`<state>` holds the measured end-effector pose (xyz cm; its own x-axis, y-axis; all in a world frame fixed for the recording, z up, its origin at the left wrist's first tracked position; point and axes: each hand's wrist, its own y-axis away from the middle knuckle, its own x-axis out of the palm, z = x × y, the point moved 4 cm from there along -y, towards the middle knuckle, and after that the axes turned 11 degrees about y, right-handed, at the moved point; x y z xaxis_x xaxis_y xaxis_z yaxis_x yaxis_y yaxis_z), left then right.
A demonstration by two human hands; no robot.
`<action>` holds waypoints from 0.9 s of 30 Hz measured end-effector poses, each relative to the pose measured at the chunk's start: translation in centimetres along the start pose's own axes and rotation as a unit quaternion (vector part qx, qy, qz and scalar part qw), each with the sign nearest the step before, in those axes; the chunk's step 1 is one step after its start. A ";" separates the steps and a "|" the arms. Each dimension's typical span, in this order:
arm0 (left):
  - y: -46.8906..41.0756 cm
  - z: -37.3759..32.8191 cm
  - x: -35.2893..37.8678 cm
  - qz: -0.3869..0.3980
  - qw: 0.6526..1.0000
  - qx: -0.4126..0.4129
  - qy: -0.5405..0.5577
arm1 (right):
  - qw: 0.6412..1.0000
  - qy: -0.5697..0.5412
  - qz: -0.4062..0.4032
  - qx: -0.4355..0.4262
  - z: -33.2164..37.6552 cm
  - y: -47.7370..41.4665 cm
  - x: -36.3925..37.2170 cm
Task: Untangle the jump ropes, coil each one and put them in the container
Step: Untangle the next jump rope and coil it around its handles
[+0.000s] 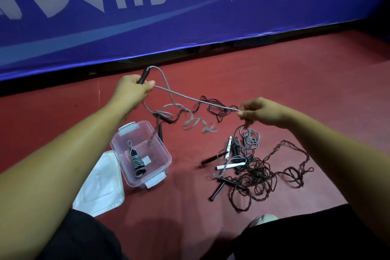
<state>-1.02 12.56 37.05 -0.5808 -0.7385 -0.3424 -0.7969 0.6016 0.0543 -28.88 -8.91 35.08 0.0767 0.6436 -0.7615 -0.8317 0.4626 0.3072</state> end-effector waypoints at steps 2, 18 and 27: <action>-0.7 0.4 -0.4 0.003 0.987 0.029 -0.157 | 0.999 -0.029 -0.009 -0.011 0.9 0.0 0.2; 4.1 -4.4 4.8 0.202 0.970 -0.004 0.137 | 0.994 -0.049 -0.007 -0.094 9.6 -0.1 0.9; 1.4 -0.8 0.8 0.032 0.998 -0.038 0.031 | 0.997 -0.070 -0.002 0.008 1.1 0.5 0.4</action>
<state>-2.77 12.56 37.57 -0.6386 -0.7175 -0.2781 -0.7664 0.6254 0.1465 -28.66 -7.78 35.55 0.1579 0.7200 -0.6758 -0.8220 0.4750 0.3140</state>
